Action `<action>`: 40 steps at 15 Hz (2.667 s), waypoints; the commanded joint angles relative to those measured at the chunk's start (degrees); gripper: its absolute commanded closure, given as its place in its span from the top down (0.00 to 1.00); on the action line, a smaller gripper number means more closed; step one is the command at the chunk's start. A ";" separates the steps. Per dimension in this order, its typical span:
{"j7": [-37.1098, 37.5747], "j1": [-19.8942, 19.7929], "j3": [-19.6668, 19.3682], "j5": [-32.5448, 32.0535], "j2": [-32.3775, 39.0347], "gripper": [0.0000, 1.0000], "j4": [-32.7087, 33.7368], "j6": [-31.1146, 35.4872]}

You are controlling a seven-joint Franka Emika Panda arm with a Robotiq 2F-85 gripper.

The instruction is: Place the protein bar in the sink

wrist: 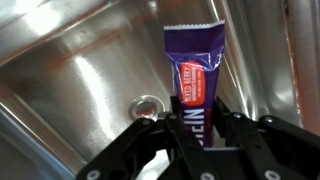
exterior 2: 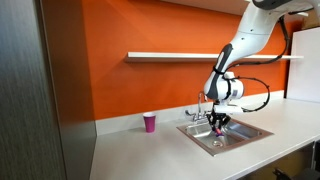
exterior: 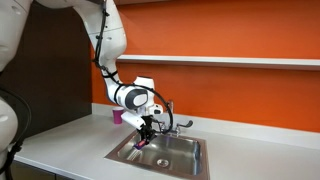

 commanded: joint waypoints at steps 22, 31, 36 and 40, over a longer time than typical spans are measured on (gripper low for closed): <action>-0.18 -4.54 4.86 0.61 20.12 0.10 13.97 0.53; 0.38 -3.90 4.32 0.14 21.36 0.10 14.03 0.27; 0.47 -3.84 4.25 0.09 22.04 0.10 14.11 0.28; 0.52 -3.78 4.18 0.01 22.54 0.10 14.34 0.26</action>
